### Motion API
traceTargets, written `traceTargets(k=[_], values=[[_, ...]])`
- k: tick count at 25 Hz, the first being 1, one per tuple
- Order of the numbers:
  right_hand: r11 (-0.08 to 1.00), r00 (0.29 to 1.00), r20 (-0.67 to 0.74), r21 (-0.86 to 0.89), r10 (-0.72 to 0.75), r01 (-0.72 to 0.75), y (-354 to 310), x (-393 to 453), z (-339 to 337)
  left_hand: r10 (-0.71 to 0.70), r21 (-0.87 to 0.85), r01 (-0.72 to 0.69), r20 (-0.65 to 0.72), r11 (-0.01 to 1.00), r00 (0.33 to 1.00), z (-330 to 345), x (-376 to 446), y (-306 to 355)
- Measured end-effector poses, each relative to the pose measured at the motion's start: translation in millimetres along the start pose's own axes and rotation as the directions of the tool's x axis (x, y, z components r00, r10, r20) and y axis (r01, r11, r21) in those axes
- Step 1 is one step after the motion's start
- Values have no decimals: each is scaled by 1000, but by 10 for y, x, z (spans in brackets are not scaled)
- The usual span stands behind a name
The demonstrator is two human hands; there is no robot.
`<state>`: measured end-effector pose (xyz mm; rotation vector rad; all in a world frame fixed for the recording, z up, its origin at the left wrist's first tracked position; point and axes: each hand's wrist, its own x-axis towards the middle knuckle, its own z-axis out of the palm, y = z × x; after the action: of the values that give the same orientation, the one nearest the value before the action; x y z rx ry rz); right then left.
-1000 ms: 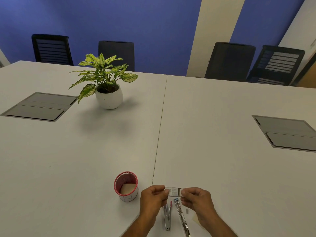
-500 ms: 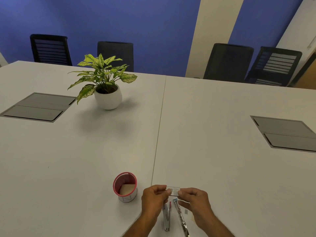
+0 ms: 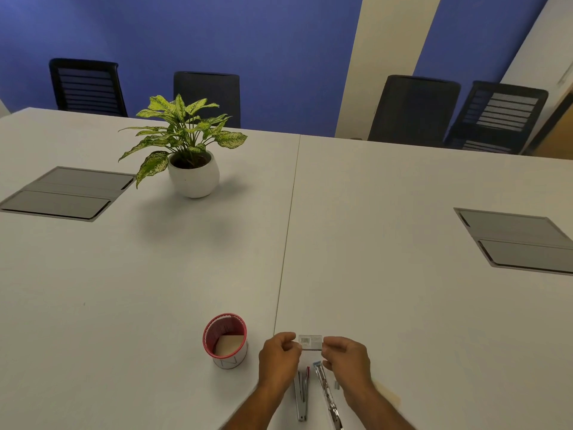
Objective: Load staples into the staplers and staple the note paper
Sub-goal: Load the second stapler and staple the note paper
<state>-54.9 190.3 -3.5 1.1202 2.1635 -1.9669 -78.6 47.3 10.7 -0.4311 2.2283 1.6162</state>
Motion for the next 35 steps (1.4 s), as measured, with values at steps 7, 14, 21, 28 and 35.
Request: traceTargets(k=[7,14,21,28,35], values=[[931,967,243,-364,70,24,13,68,36,-134,61,125,182,990,974,-8,118,-1],[855,911,383,-514,156,69,44,126,84,-187,142,156,244,978,952,41,194,-63],[677,981,185,-714,-64,178,44,-61,-35,-137,109,121,154,987,978,44,193,-109],[452,981,168,-886,99,106,213,-299,-151,-38,24,38,26,999,999,54,133,-182],[555,990,142,-824,5,115,233,-343,-206,-96,-212,107,62,971,993,113,-7,-162]])
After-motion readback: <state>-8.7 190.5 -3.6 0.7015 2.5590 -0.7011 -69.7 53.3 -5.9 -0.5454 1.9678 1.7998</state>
